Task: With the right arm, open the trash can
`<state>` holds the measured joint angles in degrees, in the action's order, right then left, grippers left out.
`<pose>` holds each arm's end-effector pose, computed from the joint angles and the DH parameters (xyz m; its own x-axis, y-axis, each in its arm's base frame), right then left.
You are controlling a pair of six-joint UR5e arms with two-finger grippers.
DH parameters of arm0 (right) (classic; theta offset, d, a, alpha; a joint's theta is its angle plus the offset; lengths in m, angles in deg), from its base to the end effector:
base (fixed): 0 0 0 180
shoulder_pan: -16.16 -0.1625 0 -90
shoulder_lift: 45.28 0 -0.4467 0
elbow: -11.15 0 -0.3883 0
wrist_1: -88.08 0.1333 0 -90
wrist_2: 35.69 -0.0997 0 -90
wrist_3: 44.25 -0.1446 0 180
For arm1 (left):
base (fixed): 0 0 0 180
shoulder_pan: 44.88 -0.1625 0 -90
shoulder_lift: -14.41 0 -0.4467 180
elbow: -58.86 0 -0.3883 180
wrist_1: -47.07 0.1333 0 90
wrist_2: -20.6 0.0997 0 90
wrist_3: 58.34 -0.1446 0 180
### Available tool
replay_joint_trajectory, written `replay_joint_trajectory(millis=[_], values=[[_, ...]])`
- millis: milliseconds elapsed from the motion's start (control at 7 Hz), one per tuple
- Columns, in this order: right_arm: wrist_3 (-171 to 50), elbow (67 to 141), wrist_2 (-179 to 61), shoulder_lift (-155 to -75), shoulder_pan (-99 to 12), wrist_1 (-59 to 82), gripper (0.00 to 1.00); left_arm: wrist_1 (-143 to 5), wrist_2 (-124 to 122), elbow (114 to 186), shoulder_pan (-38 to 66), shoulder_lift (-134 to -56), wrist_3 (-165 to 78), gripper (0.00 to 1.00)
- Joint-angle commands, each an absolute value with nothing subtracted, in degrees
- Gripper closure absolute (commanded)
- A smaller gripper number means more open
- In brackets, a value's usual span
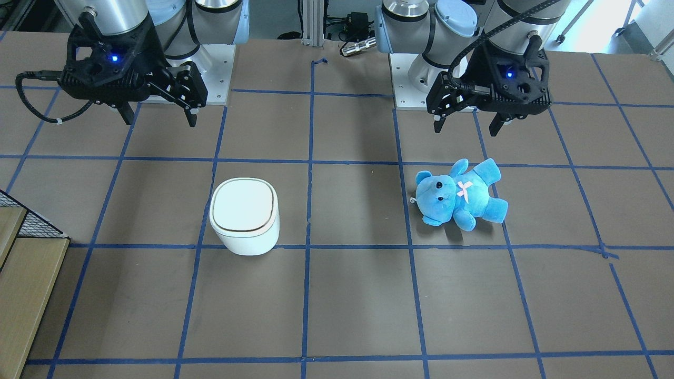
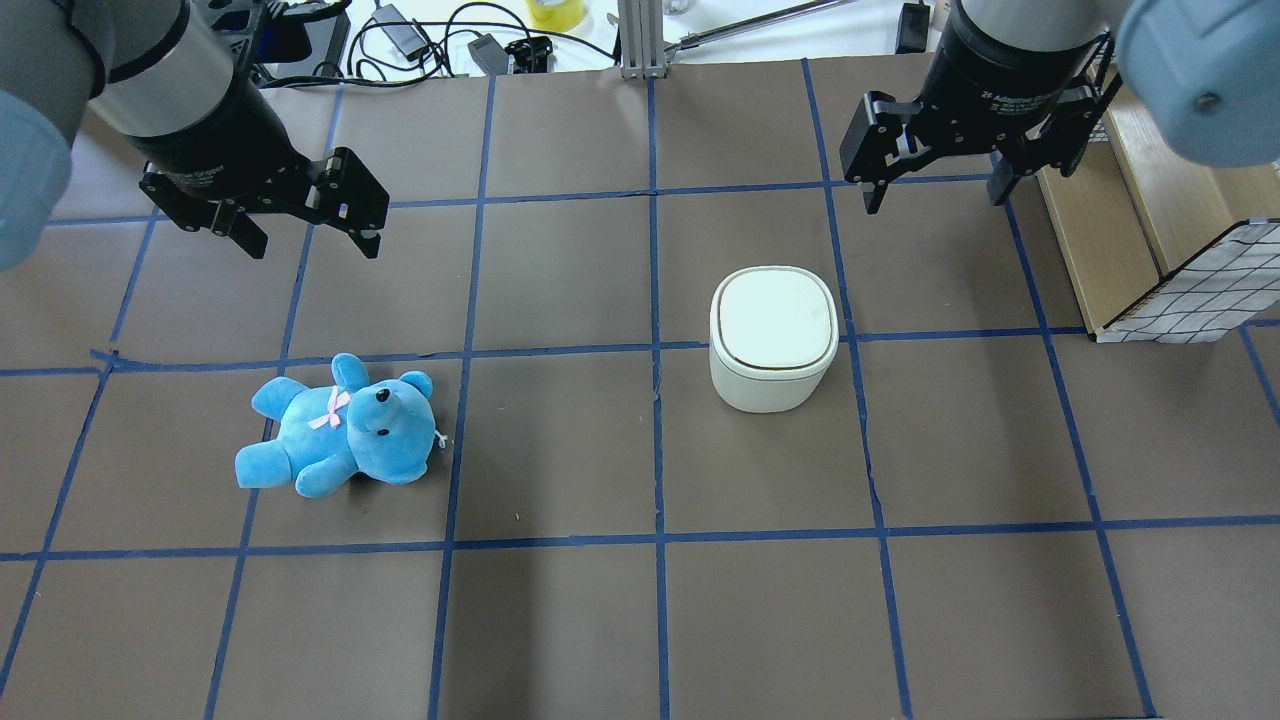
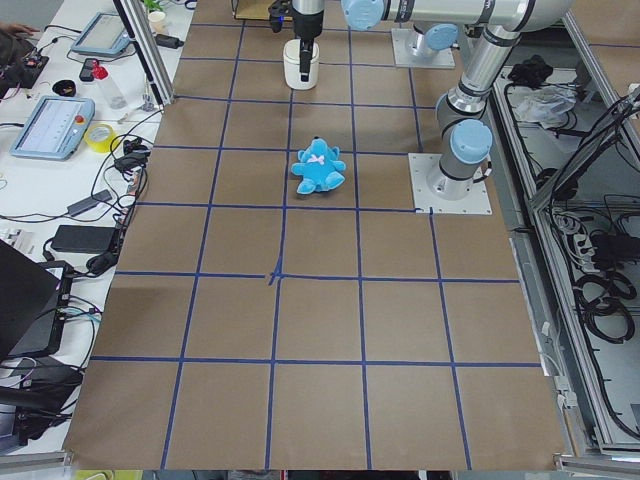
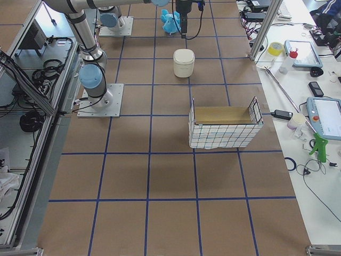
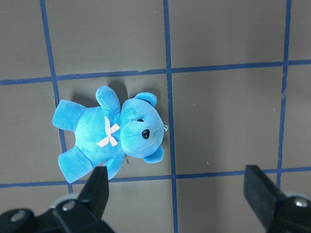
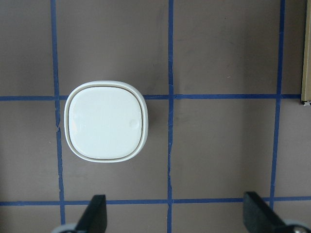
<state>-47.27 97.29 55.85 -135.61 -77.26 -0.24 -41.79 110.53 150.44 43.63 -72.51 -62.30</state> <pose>0.1585 -0.4820 0.4975 -0.9997 -0.0058 0.0245 -0.0069 0.9990 -0.0451 -0.1212 -0.4737 0.4789 -0.9991 0.0431 -0.0020 0.0431 0.9980 -0.0460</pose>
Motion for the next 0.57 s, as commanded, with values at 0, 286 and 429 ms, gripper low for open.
replay_joint_trajectory(millis=[0, 286, 429], values=[[-47.24, 97.37, 56.33, -135.54, -77.35, -0.25, 0.00, -41.79, 110.52, 150.44, 43.63, -72.51, -62.30, 0.00], [-47.41, 97.72, 55.81, -135.10, -77.53, -0.43, 0.00, -41.79, 110.52, 150.44, 43.63, -72.51, -62.30, 0.00], [-47.15, 97.55, 55.55, -135.02, -77.53, -1.82, 0.00, -41.79, 110.52, 150.44, 43.63, -72.51, -62.30, 0.00]])
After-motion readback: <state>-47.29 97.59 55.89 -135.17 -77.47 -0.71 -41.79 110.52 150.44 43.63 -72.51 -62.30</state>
